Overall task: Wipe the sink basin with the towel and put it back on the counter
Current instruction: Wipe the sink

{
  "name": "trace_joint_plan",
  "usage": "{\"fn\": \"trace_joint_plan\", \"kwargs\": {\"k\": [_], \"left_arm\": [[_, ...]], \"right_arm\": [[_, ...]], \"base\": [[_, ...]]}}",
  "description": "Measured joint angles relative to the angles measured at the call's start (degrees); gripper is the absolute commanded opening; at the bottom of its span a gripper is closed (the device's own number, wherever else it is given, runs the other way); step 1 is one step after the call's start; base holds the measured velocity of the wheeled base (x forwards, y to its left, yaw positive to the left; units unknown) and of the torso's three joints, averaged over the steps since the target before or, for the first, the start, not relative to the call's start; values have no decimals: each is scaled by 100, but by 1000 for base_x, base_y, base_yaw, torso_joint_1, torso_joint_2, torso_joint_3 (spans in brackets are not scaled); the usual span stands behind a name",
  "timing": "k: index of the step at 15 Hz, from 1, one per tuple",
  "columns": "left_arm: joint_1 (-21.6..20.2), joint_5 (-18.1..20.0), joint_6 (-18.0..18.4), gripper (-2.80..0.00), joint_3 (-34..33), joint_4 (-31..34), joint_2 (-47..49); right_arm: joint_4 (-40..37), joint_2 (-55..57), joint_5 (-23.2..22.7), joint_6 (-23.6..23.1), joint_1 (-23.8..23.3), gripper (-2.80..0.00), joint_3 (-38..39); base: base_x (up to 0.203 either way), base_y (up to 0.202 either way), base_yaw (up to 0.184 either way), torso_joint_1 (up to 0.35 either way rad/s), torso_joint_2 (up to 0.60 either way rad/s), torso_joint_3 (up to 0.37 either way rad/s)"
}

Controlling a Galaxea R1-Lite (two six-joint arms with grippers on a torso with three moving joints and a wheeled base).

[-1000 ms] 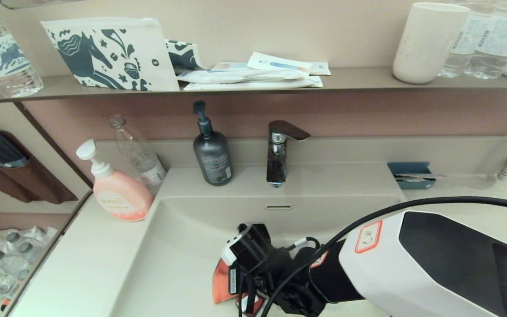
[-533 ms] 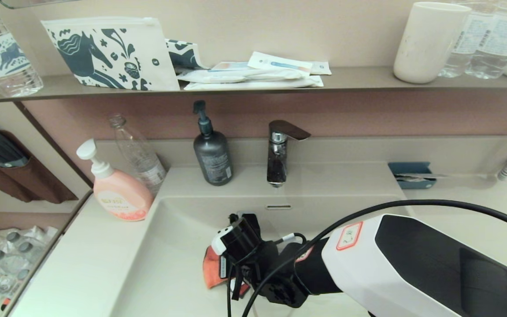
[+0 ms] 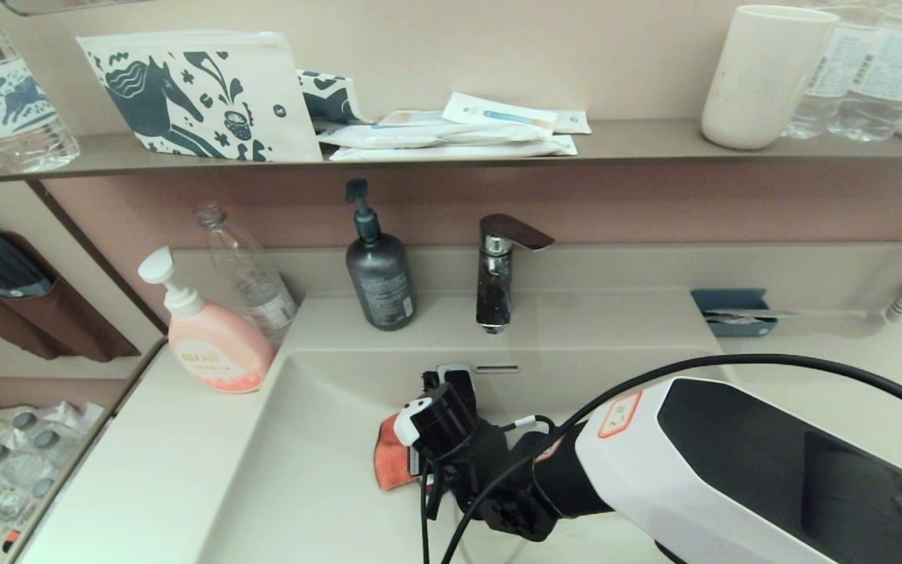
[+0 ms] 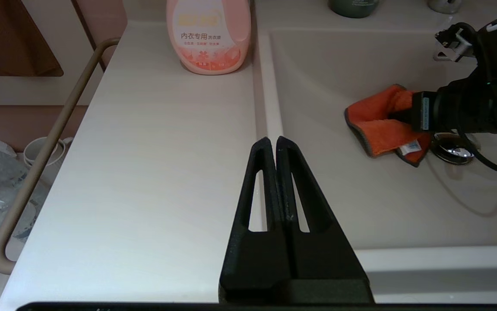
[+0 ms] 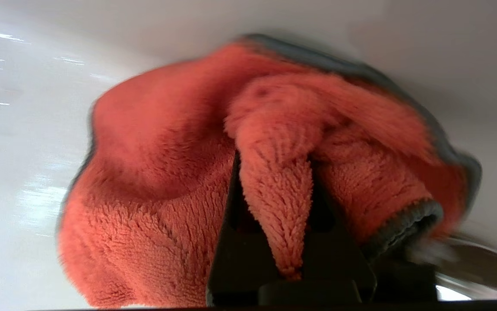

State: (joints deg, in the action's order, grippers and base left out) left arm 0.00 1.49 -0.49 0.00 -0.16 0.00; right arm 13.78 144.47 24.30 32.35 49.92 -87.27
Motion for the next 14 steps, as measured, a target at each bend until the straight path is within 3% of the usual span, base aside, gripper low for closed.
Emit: {"fn": "trace_joint_plan", "kwargs": {"k": [14], "left_arm": [[0,0,-2,-280,0,0,5]], "right_arm": [[66,-1268,642,-236,-750,-280,2328]], "base": [[0,0,0,0,0,0]]}}
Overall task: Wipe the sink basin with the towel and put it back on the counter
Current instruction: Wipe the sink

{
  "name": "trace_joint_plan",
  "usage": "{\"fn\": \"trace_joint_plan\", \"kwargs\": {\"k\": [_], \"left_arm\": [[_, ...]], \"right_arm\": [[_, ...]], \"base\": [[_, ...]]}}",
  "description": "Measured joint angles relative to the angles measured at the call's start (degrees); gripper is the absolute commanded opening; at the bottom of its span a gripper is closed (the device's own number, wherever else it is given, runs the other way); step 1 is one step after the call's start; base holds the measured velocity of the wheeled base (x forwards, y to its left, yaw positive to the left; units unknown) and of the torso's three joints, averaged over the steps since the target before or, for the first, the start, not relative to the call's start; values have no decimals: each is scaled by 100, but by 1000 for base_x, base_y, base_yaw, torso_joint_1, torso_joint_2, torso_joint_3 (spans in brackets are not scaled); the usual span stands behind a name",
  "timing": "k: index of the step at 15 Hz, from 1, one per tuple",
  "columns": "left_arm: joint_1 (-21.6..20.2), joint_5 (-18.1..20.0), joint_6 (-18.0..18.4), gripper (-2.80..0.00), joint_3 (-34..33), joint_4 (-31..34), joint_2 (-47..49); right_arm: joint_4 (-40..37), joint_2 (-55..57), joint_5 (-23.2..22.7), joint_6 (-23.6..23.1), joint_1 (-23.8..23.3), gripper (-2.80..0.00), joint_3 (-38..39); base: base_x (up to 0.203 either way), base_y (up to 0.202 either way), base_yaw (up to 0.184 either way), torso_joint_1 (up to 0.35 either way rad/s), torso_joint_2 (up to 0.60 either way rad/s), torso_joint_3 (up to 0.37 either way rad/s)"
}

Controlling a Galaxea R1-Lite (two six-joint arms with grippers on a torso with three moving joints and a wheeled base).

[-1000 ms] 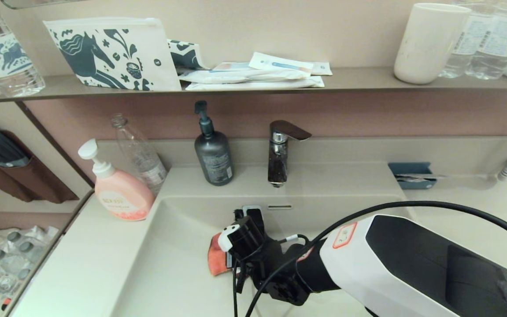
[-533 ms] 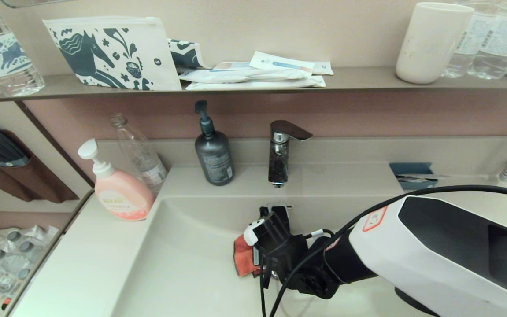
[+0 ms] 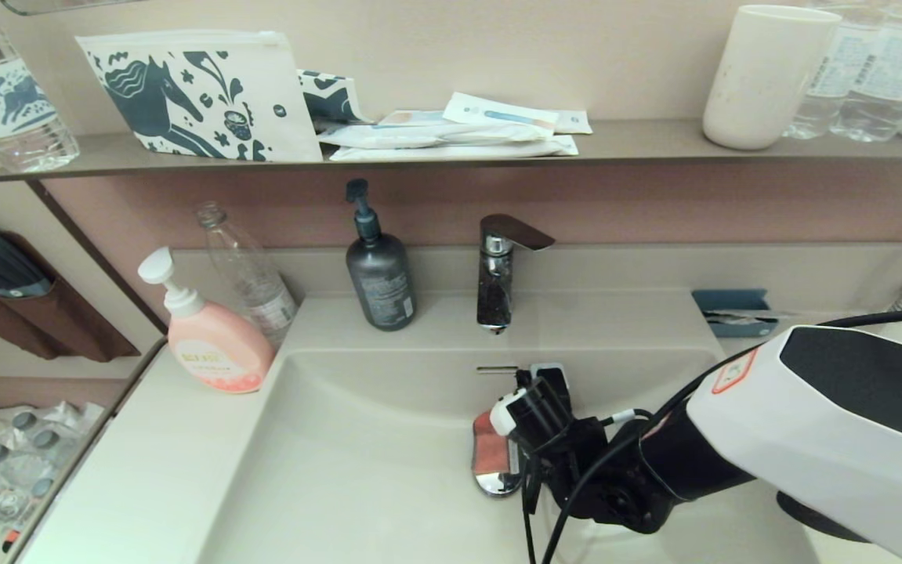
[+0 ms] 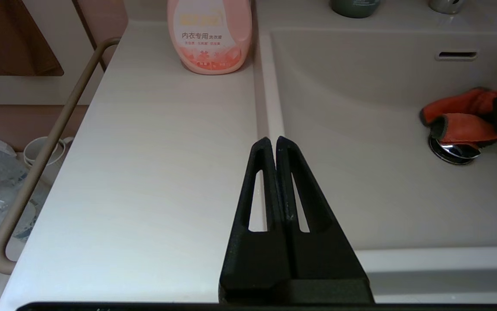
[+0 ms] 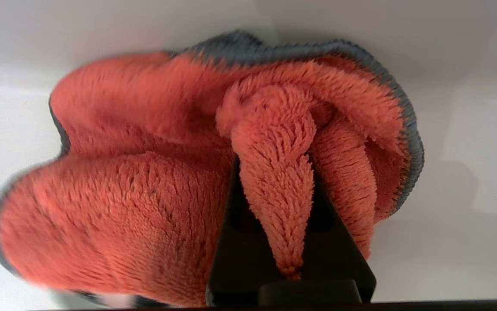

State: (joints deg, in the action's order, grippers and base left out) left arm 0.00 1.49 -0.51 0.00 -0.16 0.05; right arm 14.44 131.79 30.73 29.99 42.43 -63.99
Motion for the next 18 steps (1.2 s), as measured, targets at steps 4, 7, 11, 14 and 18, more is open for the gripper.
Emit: {"fn": "trace_joint_plan", "kwargs": {"k": [4,7,11,14,18], "left_arm": [[0,-1,0,-280,0,0,0],[0,0,2,-280,0,0,0],[0,2,0,-280,0,0,0],[0,-1,0,-280,0,0,2],[0,0,0,-280,0,1,2]], "right_arm": [[-44,-335,83,-179,-180,-280,554],[-150,-525,124,-238,-214,-280,1061],[-231,-721,112,-190,-47,-280,1625],[-704,-889,88,-129,212,-280,1791],[-1356,-1096,-216,482,680,-280,1857]], "base": [[0,0,0,0,0,0],[0,0,0,0,0,0],[0,0,0,0,0,0],[0,0,0,0,0,0],[0,0,0,0,0,0]]}}
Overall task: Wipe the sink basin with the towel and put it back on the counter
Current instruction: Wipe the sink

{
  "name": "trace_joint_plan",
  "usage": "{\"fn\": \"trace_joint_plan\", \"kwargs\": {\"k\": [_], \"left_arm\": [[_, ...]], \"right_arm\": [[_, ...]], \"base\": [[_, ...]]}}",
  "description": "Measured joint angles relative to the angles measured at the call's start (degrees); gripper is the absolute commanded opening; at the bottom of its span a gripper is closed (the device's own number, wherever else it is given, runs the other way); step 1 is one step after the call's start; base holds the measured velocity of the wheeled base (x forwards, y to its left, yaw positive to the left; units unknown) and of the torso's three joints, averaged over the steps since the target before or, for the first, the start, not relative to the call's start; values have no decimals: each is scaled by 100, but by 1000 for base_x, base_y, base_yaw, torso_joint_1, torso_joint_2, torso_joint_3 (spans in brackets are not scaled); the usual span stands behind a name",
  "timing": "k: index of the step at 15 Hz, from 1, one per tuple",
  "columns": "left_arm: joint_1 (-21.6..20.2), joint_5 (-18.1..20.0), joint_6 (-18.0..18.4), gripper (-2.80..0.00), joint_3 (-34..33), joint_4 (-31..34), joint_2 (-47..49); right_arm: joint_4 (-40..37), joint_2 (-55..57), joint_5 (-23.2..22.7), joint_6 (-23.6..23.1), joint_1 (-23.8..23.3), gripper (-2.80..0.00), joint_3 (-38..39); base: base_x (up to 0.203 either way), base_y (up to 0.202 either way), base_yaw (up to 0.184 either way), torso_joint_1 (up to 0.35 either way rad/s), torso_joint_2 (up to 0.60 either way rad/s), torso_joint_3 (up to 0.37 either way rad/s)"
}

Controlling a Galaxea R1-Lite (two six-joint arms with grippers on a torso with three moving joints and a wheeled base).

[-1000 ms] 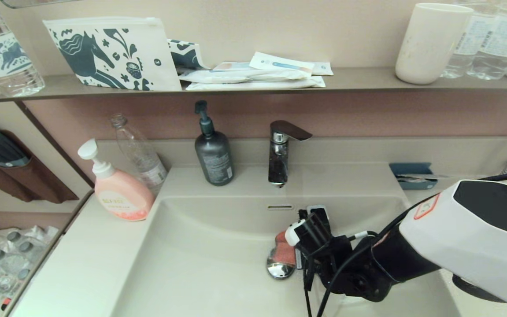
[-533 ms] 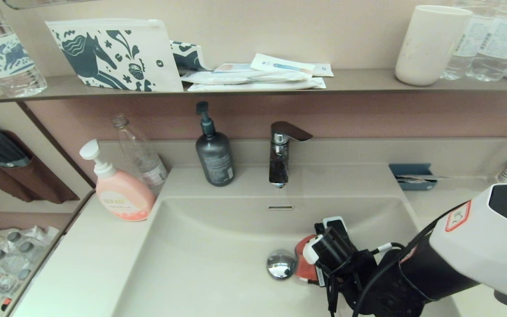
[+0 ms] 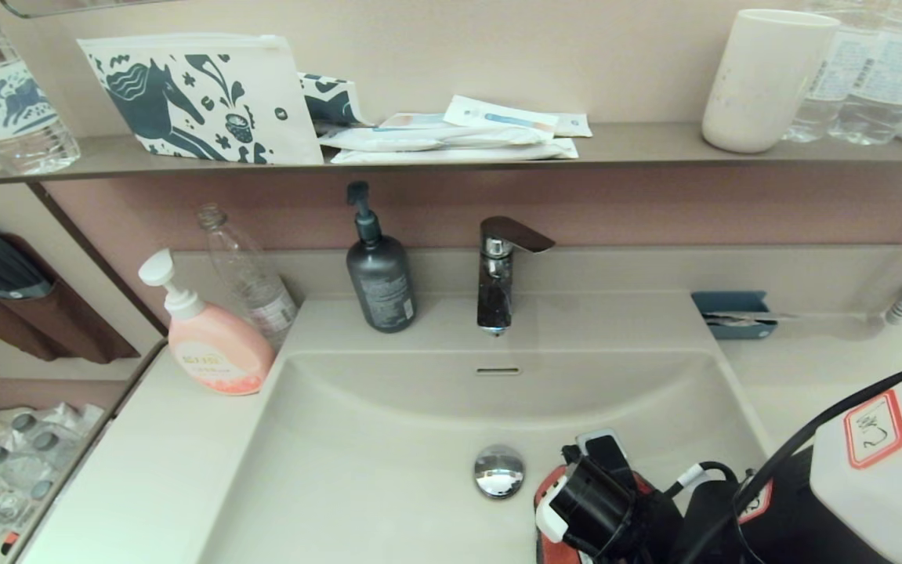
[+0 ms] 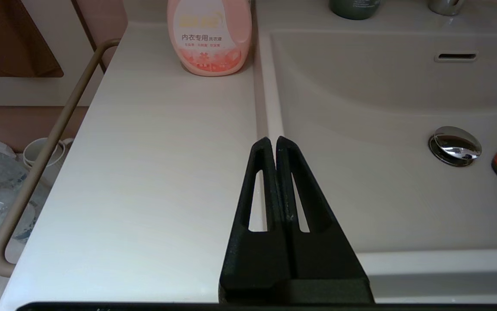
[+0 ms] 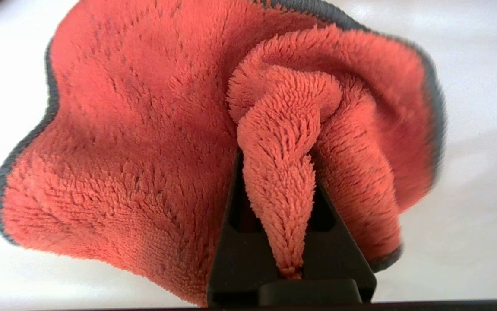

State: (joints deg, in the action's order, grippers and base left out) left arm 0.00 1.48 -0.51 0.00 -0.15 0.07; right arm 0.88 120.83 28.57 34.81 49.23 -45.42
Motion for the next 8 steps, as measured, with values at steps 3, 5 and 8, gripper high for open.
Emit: {"fn": "trace_joint_plan", "kwargs": {"k": [3,5,8], "left_arm": [[0,0,0,-280,0,-1,0],[0,0,0,-280,0,-1,0],[0,0,0,-280,0,-1,0]], "right_arm": [[89,98,-468,372,255,-280,-184],[177,243,-708,518,336,-280,-447],[254,619,-902,535,367,-280,-989]], "base": [[0,0,0,0,0,0],[0,0,0,0,0,0],[0,0,0,0,0,0]]}}
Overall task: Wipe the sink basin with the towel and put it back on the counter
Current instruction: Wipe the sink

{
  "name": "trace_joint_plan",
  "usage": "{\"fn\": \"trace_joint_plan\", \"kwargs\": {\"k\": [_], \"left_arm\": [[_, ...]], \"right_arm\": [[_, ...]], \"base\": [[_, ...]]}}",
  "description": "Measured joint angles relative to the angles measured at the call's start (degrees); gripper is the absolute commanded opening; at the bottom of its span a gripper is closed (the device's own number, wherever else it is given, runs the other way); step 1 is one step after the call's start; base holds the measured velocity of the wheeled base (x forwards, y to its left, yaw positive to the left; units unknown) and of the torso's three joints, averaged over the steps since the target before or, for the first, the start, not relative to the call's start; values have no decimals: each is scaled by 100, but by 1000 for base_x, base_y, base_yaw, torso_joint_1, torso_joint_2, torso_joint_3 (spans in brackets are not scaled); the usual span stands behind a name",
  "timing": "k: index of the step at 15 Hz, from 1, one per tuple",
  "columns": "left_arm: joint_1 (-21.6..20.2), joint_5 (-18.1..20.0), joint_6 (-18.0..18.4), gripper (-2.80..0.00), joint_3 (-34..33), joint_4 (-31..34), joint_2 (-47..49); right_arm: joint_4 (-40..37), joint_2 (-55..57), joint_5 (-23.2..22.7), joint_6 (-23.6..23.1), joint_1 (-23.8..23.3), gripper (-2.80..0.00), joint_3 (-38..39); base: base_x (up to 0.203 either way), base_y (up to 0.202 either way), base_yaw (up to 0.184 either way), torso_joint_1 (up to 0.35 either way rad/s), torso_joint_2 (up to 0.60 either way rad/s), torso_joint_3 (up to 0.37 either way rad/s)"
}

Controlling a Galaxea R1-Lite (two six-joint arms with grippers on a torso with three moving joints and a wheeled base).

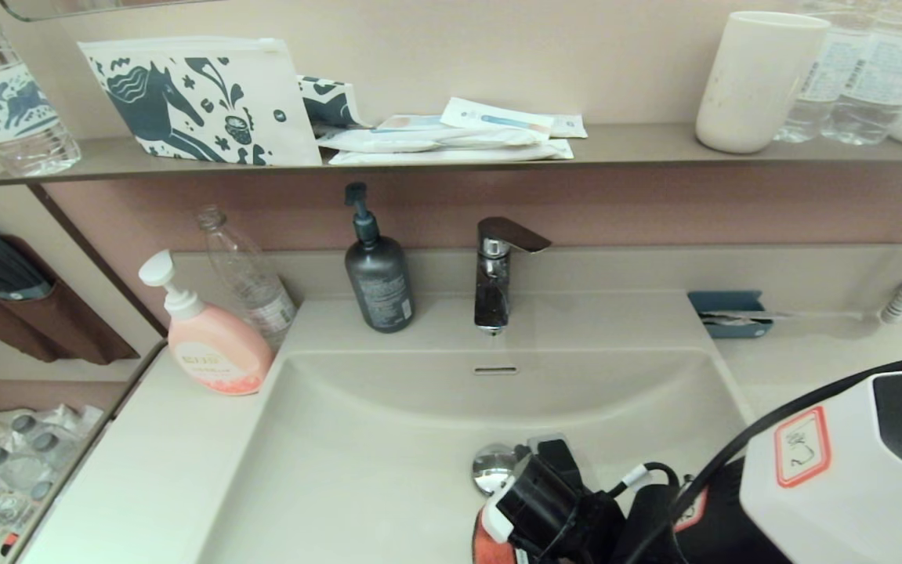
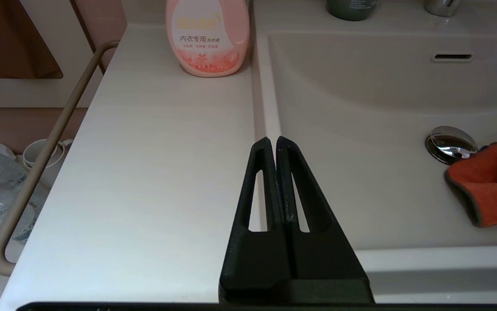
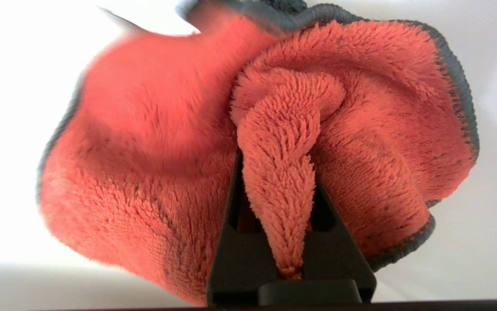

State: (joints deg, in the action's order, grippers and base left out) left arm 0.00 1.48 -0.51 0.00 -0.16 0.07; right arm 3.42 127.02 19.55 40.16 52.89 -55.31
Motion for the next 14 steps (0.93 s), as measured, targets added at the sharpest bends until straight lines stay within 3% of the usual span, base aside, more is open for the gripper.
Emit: {"fn": "trace_joint_plan", "kwargs": {"k": [10,14], "left_arm": [[1,0,4,-280,0,0,0],[2,0,0,-280,0,0,0]], "right_arm": [[-507,1327,-287,-290,72,-280,-2647],[-506,1629,-260,-439,43,-280,-3286]], "base": [[0,0,0,0,0,0],[0,0,0,0,0,0]]}}
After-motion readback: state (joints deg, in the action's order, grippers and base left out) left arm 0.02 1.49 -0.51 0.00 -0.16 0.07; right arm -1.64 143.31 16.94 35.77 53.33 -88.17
